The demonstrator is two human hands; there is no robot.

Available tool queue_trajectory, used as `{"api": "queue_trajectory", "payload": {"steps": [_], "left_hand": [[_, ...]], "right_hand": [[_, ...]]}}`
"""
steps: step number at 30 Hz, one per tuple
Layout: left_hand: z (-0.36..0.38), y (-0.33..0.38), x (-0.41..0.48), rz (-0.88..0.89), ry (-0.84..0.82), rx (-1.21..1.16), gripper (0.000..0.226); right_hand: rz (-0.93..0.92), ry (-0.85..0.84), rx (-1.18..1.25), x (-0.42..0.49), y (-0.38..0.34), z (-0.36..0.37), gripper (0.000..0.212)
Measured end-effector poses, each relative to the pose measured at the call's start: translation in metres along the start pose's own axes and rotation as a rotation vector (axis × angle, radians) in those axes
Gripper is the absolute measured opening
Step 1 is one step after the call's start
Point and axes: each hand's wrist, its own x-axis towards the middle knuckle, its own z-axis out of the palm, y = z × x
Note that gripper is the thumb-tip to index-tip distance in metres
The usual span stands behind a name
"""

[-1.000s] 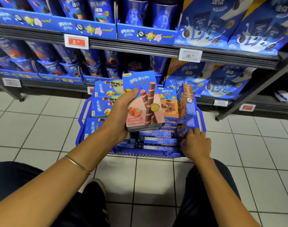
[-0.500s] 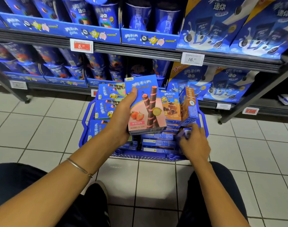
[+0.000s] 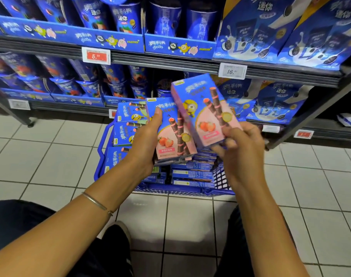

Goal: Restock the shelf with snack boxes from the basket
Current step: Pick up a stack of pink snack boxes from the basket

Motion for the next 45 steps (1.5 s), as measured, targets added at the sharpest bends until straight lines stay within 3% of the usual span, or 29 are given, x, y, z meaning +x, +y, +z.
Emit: {"api": "queue_trajectory", "payload": {"steps": [4, 6, 14, 19, 23, 27, 30, 34, 37, 40, 45], "left_hand": [[0.002, -0.001, 0.004, 0.023, 0.028, 0.032, 0.066], [0.001, -0.001, 0.006, 0.022, 0.050, 0.046, 0.073], [0.000, -0.001, 0.006, 0.046, 0.059, 0.082, 0.076], [0.004, 0.008, 0.002, 0.084, -0.028, 0.086, 0.082], [-0.003, 0.012, -0.001, 0.094, -0.114, 0.141, 0.076], [-0.010, 0.019, -0.002, 0.087, -0.192, 0.074, 0.024], [-0.011, 0.020, -0.003, 0.076, -0.194, 0.031, 0.023], [-0.010, 0.020, -0.006, 0.073, -0.202, 0.003, 0.020], [-0.010, 0.020, -0.008, 0.068, -0.207, -0.018, 0.021], [-0.010, 0.020, -0.010, 0.054, -0.216, -0.038, 0.028], [-0.009, 0.022, -0.014, 0.041, -0.208, -0.042, 0.033]], "right_hand": [[0.010, -0.021, -0.143, -0.012, 0.022, 0.018, 0.044], [-0.044, -0.032, -0.235, -0.014, 0.031, 0.022, 0.041], [0.034, -0.146, -0.276, -0.023, 0.059, 0.031, 0.038], [0.009, -0.144, -0.248, -0.019, 0.059, 0.032, 0.043], [0.062, -0.145, -0.268, -0.015, 0.055, 0.029, 0.043], [0.154, -0.185, -0.223, -0.004, 0.050, 0.019, 0.034], [0.233, -0.116, -0.219, 0.013, 0.056, 0.001, 0.033], [0.221, -0.084, -0.601, 0.034, 0.080, -0.029, 0.013], [0.232, -0.162, -0.913, 0.048, 0.102, -0.051, 0.019], [0.182, -0.341, -1.291, 0.060, 0.121, -0.061, 0.026], [0.218, -0.560, -1.608, 0.066, 0.149, -0.061, 0.046]]}}
